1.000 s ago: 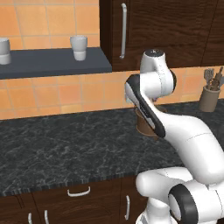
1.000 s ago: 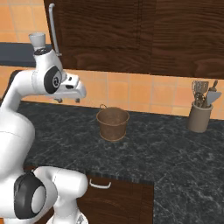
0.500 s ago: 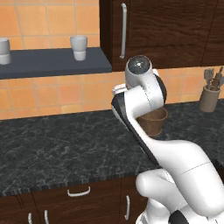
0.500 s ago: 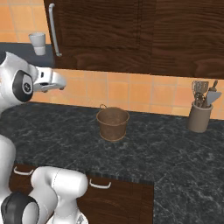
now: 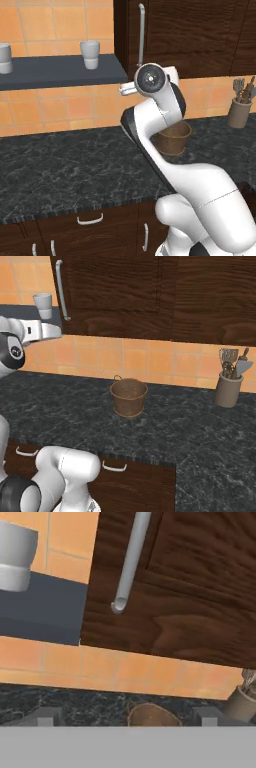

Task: Open the cabinet, pick up the bread from the cabinet and place it in the basket. Then move the basket to the dining counter.

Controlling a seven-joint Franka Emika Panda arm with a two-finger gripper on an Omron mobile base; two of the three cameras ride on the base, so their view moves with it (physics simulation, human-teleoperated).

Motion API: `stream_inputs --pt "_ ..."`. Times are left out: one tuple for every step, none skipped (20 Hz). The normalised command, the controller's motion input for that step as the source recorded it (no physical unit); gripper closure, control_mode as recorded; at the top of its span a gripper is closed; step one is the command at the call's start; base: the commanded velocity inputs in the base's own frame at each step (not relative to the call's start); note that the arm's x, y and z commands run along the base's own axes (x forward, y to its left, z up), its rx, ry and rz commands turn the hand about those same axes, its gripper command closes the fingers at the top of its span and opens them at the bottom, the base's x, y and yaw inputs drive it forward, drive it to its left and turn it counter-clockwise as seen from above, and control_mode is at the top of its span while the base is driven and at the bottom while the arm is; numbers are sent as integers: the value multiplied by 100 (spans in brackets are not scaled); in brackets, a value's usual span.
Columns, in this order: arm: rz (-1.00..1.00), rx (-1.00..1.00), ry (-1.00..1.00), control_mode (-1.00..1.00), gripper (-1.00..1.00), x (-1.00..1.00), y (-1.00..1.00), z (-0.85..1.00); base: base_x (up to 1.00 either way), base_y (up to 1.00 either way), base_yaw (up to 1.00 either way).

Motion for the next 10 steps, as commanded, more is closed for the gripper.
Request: stream_inputs --pt "10 5 -23 -100 -100 0 0 61 0 0 0" --pt "9 3 -24 -100 -100 0 0 65 0 0 0" --pt "4 0 -21 -100 -100 2 21 72 0 0 0" --pt "3 2 -18 -100 -100 4 0 74 0 0 0" --pt "1 4 -12 -100 -100 9 0 84 0 0 0" --pt "0 4 -6 -100 -100 39 0 80 0 0 0" --pt "0 8 0 -100 -100 56 0 76 0 0 0" --pt "0 12 0 -100 -100 61 0 69 0 0 0" --pt "0 13 0 -100 -100 61 2 56 0 0 0" --pt "0 28 18 -100 -100 64 0 46 0 0 0"
